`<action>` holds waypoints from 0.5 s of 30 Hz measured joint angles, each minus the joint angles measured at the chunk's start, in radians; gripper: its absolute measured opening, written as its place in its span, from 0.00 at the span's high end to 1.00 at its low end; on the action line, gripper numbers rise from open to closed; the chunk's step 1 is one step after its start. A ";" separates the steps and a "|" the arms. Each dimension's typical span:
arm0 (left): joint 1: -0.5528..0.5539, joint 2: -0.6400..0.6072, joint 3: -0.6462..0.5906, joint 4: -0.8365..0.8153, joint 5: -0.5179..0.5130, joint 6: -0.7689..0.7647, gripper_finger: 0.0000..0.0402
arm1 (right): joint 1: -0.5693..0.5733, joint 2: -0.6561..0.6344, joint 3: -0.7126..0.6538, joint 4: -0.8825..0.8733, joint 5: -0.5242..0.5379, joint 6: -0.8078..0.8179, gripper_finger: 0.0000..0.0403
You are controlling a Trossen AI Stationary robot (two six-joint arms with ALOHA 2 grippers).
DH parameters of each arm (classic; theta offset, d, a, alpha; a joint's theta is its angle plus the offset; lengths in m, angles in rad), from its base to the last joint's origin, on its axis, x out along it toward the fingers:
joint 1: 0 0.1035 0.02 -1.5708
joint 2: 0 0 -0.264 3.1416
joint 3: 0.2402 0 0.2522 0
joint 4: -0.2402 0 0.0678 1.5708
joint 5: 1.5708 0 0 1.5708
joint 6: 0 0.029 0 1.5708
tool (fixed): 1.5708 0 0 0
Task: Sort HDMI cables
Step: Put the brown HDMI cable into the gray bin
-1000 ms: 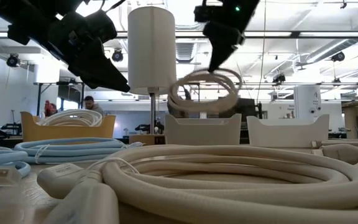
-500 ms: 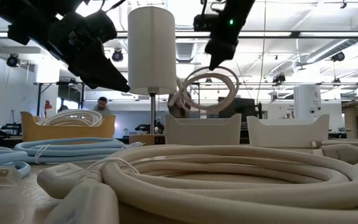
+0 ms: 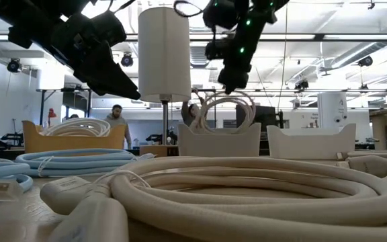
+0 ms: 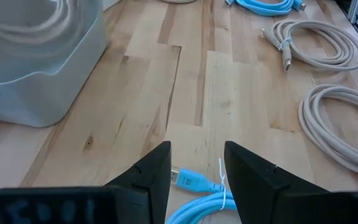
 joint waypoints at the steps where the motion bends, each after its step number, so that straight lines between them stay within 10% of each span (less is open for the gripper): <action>1: 0.000 0.000 0.000 0.000 0.000 0.001 0.63 | -0.001 0.012 -0.001 0.014 0.008 -0.012 0.97; 15: 0.000 0.000 0.000 0.001 0.000 0.002 0.63 | -0.016 0.108 -0.001 0.073 0.014 -0.122 0.97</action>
